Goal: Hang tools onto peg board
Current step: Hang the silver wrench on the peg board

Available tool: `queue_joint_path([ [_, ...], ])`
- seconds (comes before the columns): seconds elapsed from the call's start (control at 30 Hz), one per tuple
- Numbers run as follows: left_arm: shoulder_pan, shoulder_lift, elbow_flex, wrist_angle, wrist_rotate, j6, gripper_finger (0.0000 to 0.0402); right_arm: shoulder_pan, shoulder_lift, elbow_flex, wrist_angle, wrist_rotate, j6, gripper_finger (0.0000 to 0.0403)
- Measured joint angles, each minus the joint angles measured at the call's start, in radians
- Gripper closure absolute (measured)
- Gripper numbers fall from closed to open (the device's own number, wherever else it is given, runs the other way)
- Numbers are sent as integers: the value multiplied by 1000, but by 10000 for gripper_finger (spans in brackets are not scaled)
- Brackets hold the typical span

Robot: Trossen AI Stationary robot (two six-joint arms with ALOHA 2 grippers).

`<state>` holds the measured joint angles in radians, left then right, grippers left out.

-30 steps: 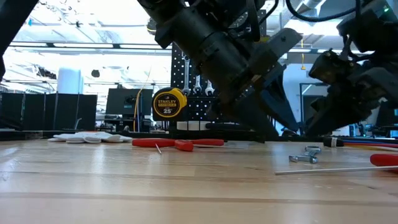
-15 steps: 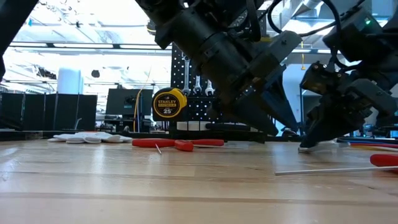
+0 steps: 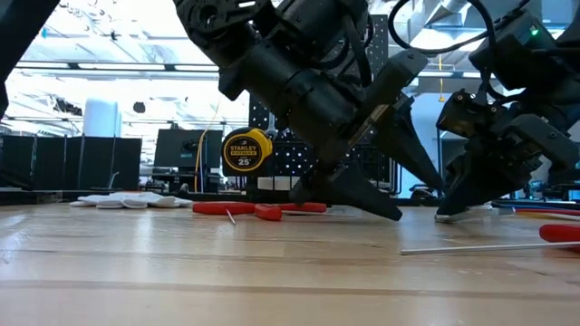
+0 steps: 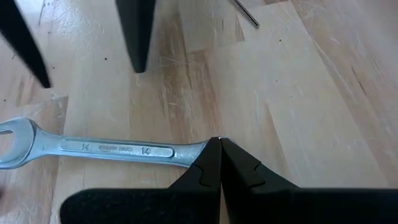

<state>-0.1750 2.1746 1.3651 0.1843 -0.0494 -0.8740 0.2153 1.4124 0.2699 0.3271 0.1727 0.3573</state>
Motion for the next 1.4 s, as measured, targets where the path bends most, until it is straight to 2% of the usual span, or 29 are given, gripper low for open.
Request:
queue_joint_path([
  [0.17,1,43,4,55,69,-88,150,0,2,8,13,-1,0,393],
  [0.37,8,97,6,173,86,-135,151,0,24,23,49,14,8,393],
  [0.53,8,111,6,182,90,-136,151,-9,77,63,28,33,25,393],
  [0.77,12,98,3,135,91,3,151,-9,149,130,-34,43,27,394],
  [0.9,15,42,1,15,113,158,151,-9,157,138,-43,43,28,394],
  [1.0,0,-16,-4,-97,26,245,151,-9,157,138,-43,43,28,394],
  [1.1,-22,-33,-5,-125,-79,258,151,-9,158,138,-43,43,28,394],
  [1.23,-55,-9,20,-132,-183,244,151,-9,159,141,-46,47,29,394],
  [1.4,-93,27,73,-133,-378,235,151,-9,160,151,-59,75,59,394],
])
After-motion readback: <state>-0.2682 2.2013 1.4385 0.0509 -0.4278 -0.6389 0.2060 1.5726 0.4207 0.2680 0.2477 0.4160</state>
